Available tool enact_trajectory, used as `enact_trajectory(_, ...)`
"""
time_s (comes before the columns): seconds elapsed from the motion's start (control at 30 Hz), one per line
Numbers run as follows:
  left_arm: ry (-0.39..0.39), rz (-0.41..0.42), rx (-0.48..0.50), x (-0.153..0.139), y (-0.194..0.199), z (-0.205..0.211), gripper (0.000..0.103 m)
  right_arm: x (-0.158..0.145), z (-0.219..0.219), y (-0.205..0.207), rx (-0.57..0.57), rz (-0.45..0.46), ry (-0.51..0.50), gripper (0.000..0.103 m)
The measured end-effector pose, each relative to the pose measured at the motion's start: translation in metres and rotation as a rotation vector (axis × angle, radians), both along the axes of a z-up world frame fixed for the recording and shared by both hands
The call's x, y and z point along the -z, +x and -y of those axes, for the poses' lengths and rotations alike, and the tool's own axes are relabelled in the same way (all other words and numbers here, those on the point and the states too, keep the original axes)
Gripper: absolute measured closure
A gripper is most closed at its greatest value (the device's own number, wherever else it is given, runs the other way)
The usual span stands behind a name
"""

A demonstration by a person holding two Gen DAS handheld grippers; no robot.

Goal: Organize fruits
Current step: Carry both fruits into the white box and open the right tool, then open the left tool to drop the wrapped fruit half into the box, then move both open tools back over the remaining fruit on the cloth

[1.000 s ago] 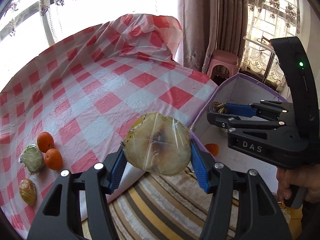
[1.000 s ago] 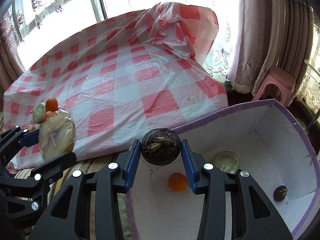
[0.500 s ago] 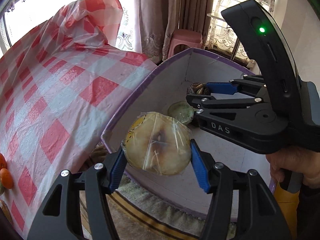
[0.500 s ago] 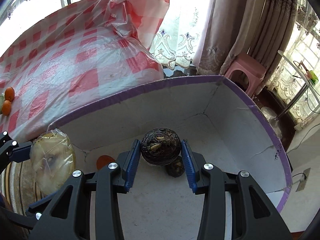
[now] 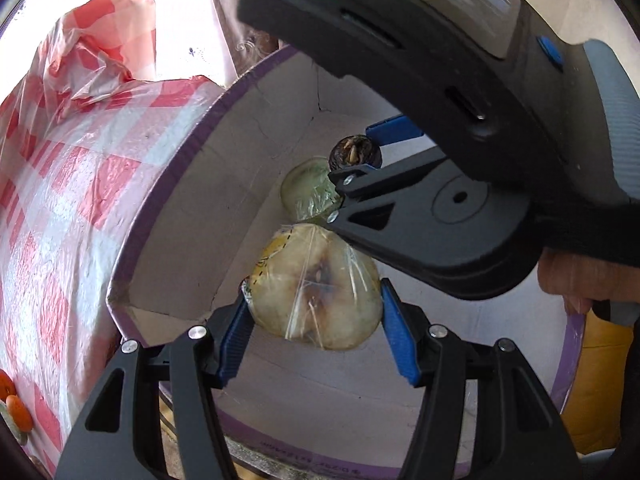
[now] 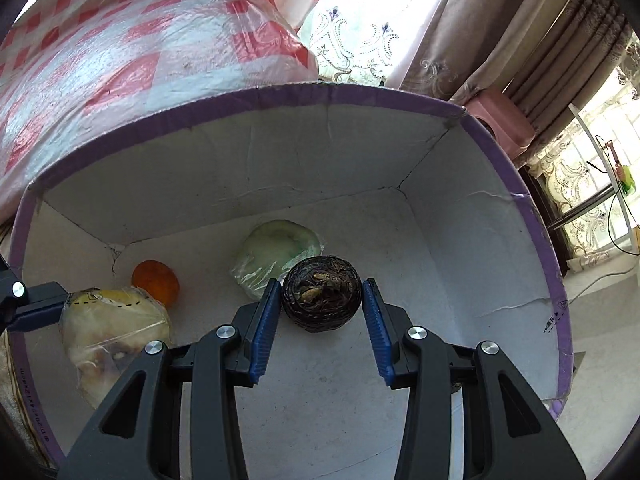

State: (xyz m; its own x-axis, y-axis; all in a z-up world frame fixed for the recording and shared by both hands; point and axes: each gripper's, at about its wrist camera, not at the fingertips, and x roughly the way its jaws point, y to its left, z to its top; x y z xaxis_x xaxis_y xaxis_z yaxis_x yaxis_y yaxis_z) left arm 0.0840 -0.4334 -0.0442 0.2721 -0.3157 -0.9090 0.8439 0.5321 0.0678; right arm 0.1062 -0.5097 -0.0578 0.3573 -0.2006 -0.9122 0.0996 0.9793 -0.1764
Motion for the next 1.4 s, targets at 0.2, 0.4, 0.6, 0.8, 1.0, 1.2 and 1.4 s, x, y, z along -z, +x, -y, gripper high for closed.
enact_trajectory(0.2,0.050,-0.023,0.023,0.012,0.001,0.005,0.043,0.008,0.000,0.003,-0.012,-0.040,-0.006,0.061)
enact_trajectory(0.4,0.058,-0.041,0.013,0.016,0.007,0.005,0.043,0.009,-0.001,0.005,-0.017,-0.047,0.000,0.051)
enact_trajectory(0.6,0.061,-0.042,0.009,0.017,0.007,0.008,0.042,0.012,0.001,0.004,-0.014,-0.051,0.001,0.043)
enact_trajectory(0.8,0.039,-0.037,0.013,0.019,0.007,0.011,0.032,0.013,0.001,0.003,-0.014,-0.047,-0.003,0.034)
enact_trajectory(1.0,-0.022,-0.018,-0.007,0.005,0.009,0.001,0.022,0.003,0.000,0.000,-0.007,-0.013,-0.011,0.031)
enact_trajectory(1.2,-0.120,0.014,-0.078,-0.020,0.011,-0.025,0.022,-0.019,-0.007,-0.005,0.013,0.074,-0.013,0.030)
enact_trajectory(1.4,-0.168,0.085,-0.142,-0.042,0.007,-0.056,0.022,-0.049,-0.028,-0.008,-0.001,0.173,-0.017,0.029)
